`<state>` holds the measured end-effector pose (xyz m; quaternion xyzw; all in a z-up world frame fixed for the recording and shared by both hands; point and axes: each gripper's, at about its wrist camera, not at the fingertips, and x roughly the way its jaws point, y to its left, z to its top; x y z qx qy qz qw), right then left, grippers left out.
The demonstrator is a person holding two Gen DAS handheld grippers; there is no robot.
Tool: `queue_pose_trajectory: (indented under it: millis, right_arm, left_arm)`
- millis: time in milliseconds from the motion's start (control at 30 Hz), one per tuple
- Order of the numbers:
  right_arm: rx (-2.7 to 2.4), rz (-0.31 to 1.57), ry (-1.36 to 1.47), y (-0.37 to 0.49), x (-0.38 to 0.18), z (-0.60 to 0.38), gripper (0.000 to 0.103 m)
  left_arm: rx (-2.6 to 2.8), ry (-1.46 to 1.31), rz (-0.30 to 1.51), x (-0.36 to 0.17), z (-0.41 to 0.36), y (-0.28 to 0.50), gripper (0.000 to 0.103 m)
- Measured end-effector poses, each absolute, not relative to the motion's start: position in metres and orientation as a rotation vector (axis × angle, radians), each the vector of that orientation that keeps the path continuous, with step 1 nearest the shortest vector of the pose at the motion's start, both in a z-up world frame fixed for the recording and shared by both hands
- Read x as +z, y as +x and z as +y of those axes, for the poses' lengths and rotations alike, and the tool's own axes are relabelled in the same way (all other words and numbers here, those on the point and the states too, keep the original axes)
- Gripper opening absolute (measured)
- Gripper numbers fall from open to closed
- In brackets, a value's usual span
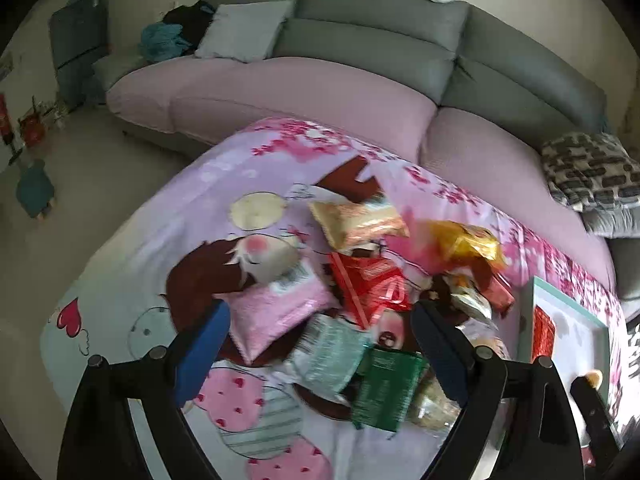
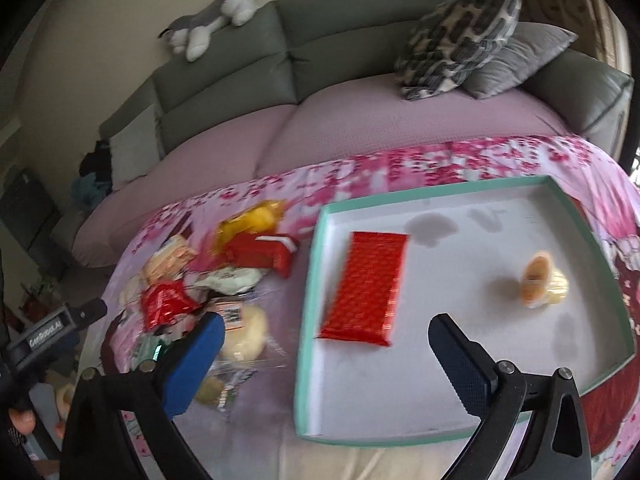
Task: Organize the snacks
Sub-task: 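Grasp the pink wafer pack with the left tool while the right tool grasps the bread bun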
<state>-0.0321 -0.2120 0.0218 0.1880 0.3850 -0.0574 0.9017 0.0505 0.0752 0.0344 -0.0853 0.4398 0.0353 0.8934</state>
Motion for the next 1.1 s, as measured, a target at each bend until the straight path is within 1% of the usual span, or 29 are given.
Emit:
queue_pose_trajectory:
  millis: [300,533,600,667,733,767,900,967,1033,1100]
  right_arm:
    - [0.033,0.849,0.278,-0.016,0.01,-0.147,0.103]
    - [0.059,0.867,0.255,0.001,0.001,-0.134,0.102]
    - [0.059,0.87,0.245,0.007,0.0,-0.132,0.099]
    - [0.062,0.875,0.233,0.01,-0.001,-0.131,0.093]
    - [0.05,0.888,0.227,0.014,-0.004,-0.129,0.091]
    - [0.045,0.897,0.23,0.016,-0.006,-0.129,0.088]
    - [0.031,0.906,0.222,0.022,-0.009,-0.13,0.084]
    - [0.028,0.914,0.221,0.026,-0.011,-0.13,0.079]
    - [0.024,0.923,0.23,0.03,-0.014,-0.132,0.078]
    - [0.018,0.937,0.241,0.036,-0.018,-0.134,0.076]
  left_arm:
    - [0.089,-0.311,0.953,0.023,0.11,0.053,0.092]
    - [0.138,-0.264,1.021,0.004,0.133,0.065,0.092]
    - [0.15,-0.21,1.044,-0.003,0.137,0.071,0.092]
    - [0.141,-0.146,1.064,-0.008,0.137,0.078,0.092]
    - [0.118,-0.119,1.066,-0.011,0.136,0.082,0.092]
    - [0.094,-0.105,1.068,-0.011,0.134,0.085,0.092]
    - [0.006,-0.021,1.05,-0.012,0.115,0.094,0.092]
    - [-0.021,-0.013,1.052,-0.018,0.108,0.099,0.092]
    - [-0.035,0.002,1.061,-0.024,0.103,0.103,0.092]
    - [-0.035,0.032,1.093,-0.035,0.1,0.108,0.088]
